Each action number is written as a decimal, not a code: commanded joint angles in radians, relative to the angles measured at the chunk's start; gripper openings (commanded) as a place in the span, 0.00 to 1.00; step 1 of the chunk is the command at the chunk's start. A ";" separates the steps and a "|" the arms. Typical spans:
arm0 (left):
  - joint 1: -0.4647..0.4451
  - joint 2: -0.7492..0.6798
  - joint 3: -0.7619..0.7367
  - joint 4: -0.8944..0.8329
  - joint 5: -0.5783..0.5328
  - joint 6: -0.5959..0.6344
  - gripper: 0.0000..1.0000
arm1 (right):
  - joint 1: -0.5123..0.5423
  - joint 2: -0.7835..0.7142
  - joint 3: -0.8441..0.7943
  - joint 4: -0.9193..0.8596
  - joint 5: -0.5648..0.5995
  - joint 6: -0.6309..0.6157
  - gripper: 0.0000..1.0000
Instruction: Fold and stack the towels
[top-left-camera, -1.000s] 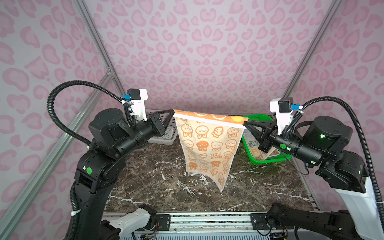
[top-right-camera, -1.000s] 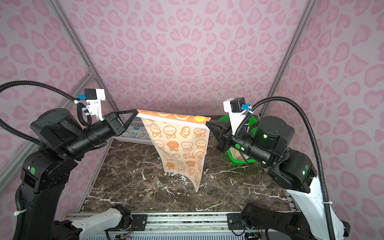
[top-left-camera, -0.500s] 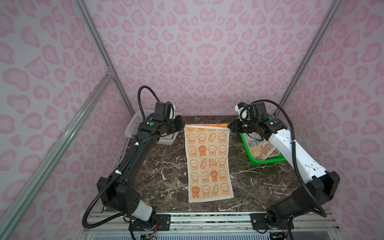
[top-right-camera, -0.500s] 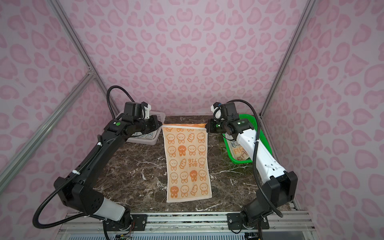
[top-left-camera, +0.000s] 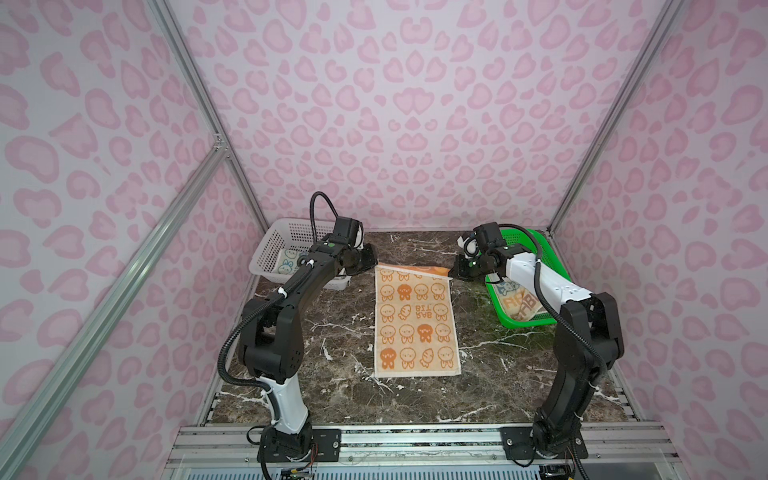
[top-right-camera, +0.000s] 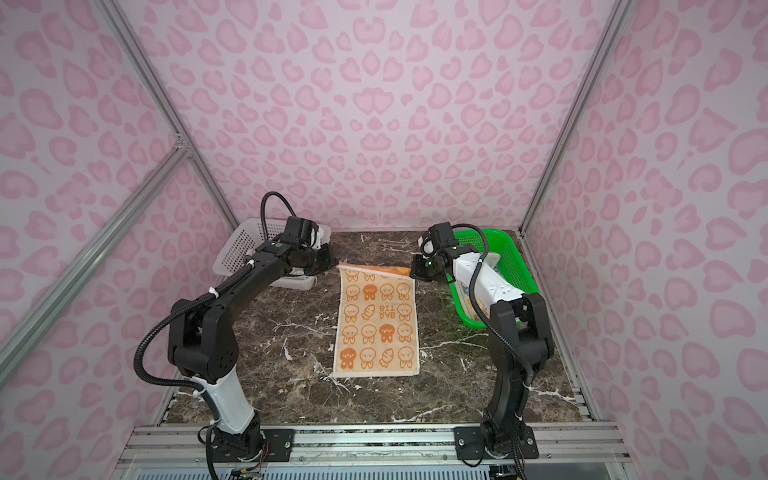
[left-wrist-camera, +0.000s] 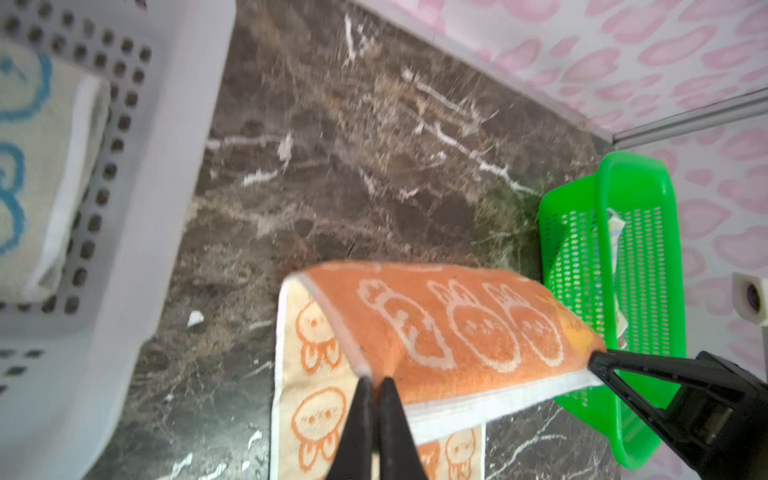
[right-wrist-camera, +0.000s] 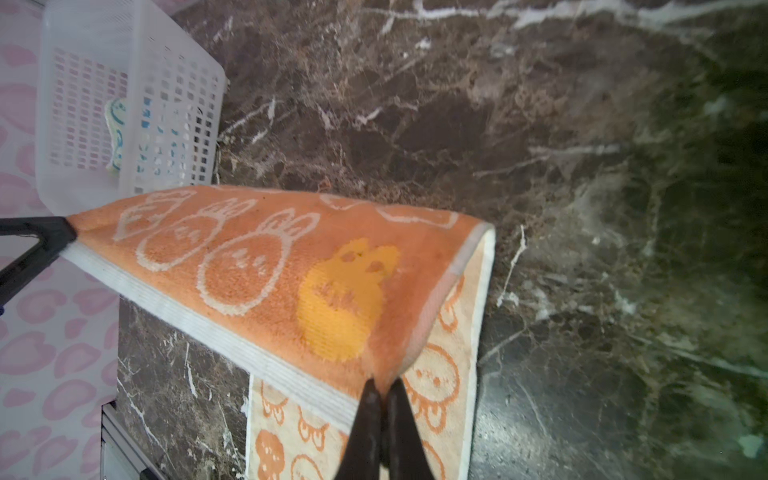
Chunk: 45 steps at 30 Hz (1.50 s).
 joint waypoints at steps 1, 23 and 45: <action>-0.009 -0.062 -0.121 0.078 -0.026 -0.018 0.03 | 0.001 -0.025 -0.094 0.047 0.050 0.007 0.00; -0.186 -0.212 -0.664 0.228 -0.051 -0.114 0.03 | 0.206 -0.148 -0.536 0.191 0.203 0.073 0.00; -0.114 -0.034 -0.259 0.043 -0.144 -0.010 0.03 | 0.102 -0.005 -0.134 0.059 0.109 0.057 0.00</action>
